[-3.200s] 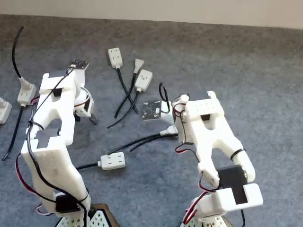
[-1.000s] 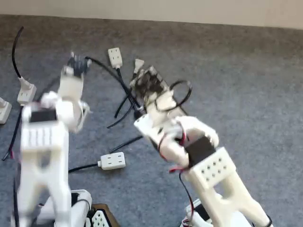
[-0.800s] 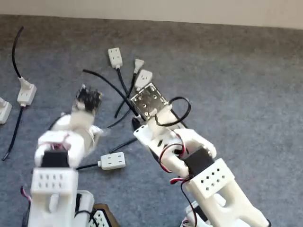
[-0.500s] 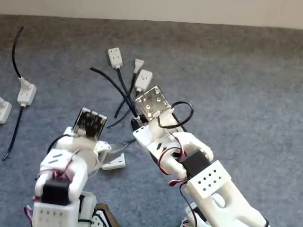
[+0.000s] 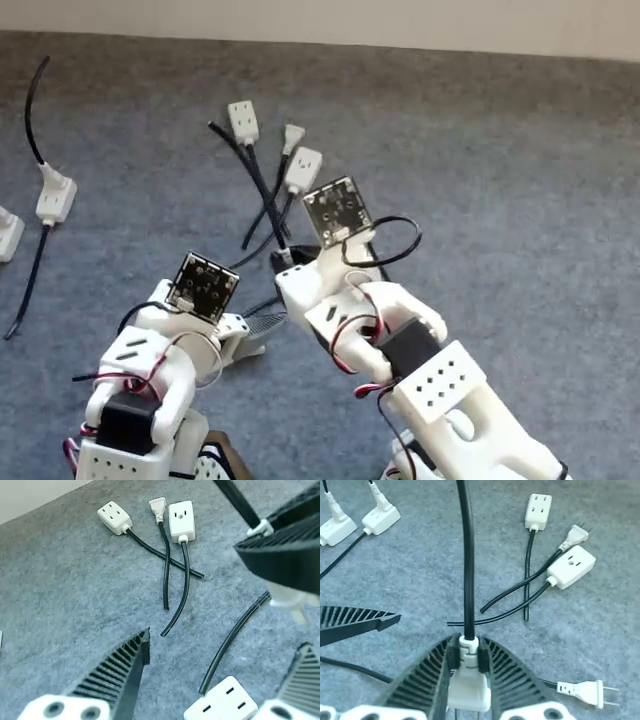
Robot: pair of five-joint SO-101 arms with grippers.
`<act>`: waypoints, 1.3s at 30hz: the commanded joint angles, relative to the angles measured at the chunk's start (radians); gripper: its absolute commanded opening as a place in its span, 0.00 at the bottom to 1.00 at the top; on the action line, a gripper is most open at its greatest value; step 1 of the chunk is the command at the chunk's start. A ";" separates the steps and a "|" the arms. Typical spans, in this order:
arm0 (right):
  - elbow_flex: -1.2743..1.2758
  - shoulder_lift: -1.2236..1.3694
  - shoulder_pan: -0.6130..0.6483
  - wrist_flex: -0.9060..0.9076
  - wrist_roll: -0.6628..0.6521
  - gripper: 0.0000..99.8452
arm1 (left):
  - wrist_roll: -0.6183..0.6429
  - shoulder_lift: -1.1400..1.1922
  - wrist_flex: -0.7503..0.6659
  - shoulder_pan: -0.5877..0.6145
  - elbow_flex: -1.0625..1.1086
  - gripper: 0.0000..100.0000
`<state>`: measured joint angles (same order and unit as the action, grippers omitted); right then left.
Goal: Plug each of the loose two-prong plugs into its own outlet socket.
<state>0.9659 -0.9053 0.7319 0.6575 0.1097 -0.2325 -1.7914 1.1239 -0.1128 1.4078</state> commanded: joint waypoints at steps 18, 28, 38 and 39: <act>-0.199 0.229 0.101 0.096 0.028 0.00 | 0.040 0.016 -0.140 0.108 0.053 0.42; -0.222 0.143 0.154 0.265 -0.104 0.00 | 0.034 0.016 -0.176 0.133 0.088 0.42; -0.248 0.133 0.067 0.387 -0.155 0.00 | 0.035 0.016 -0.172 0.137 0.085 0.42; -0.248 0.133 0.067 0.387 -0.157 0.00 | 0.035 0.016 -0.172 0.137 0.085 0.42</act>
<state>0.7465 -0.7426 0.8147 1.0196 -0.0299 -0.2002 -1.7714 0.9782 -0.0038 1.4998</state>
